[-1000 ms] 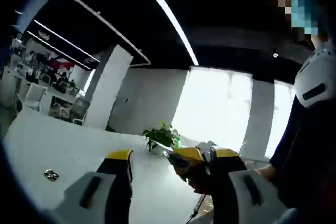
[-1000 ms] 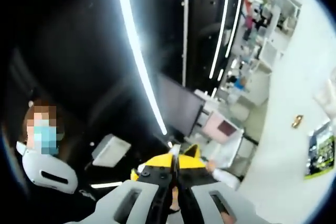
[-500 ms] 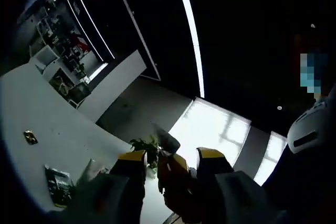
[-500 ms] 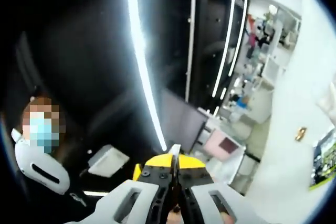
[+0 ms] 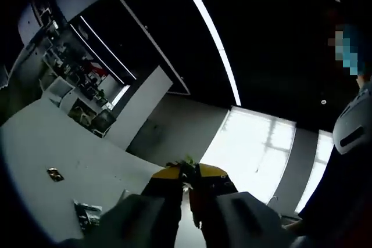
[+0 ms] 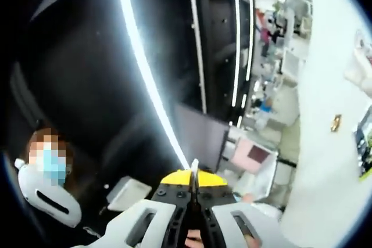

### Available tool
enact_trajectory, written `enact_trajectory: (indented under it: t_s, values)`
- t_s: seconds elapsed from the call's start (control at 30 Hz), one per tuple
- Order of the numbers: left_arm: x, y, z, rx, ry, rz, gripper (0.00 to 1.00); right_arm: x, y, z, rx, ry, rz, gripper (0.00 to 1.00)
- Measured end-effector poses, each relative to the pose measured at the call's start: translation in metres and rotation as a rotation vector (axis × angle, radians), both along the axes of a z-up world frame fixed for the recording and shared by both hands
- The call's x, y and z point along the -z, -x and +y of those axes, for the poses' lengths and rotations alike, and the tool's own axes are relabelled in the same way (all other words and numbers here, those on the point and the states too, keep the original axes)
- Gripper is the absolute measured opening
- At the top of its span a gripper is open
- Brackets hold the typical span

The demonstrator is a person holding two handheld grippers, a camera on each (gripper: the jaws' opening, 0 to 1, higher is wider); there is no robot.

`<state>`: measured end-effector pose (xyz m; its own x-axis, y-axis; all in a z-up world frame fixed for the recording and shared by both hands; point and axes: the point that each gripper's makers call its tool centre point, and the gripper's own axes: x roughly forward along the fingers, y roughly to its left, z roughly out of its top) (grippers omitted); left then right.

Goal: Arrange the skincare products in the storage area until every visible bottle or jar stands upright without overlapping.

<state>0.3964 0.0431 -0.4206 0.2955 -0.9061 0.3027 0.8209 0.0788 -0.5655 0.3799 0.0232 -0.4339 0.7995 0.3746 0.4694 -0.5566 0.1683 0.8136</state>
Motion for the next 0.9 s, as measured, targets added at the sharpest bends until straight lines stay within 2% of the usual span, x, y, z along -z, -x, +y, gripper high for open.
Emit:
enact_trajectory:
  t_s: [0.13,0.2,0.43,0.5,0.53,0.6,0.67,0.7,0.73,0.83,0.9]
  values:
    - [-0.002,0.002,0.0,0.057,0.01,0.024,0.03,-0.003,0.005,-0.001,0.017,0.053,-0.04,0.0]
    - [-0.003,0.003,0.0,0.076,-0.002,0.022,0.03,-0.005,0.008,0.0,0.015,0.106,-0.056,0.0]
    - [-0.007,0.007,0.0,0.139,-0.023,0.001,0.01,-0.011,0.015,-0.004,0.008,0.22,-0.083,0.0]
    - [-0.007,0.009,0.001,0.171,-0.033,0.002,0.01,-0.013,0.017,-0.008,0.016,0.284,-0.102,0.0]
    - [-0.007,0.013,0.001,0.212,-0.043,0.011,0.01,-0.013,0.017,-0.009,0.014,0.337,-0.11,0.02]
    - [-0.006,0.013,0.002,0.23,-0.064,0.007,0.0,-0.018,0.019,-0.01,0.003,0.403,-0.136,0.08]
    - [-0.002,0.023,0.002,0.299,-0.119,-0.013,0.01,-0.027,0.024,-0.011,-0.04,0.429,-0.171,0.14]
    - [-0.003,0.021,0.002,0.288,-0.125,-0.032,0.01,-0.031,0.026,-0.011,-0.069,0.42,-0.18,0.16]
    - [-0.002,0.029,0.002,0.336,-0.149,-0.045,0.01,-0.035,0.029,-0.009,-0.113,0.423,-0.187,0.18]
    - [-0.006,0.035,0.001,0.374,-0.167,-0.062,0.01,-0.037,0.031,-0.005,-0.141,0.507,-0.213,0.15]
    - [-0.009,0.035,0.0,0.373,-0.164,-0.071,0.01,-0.034,0.035,0.001,-0.193,0.552,-0.22,0.11]
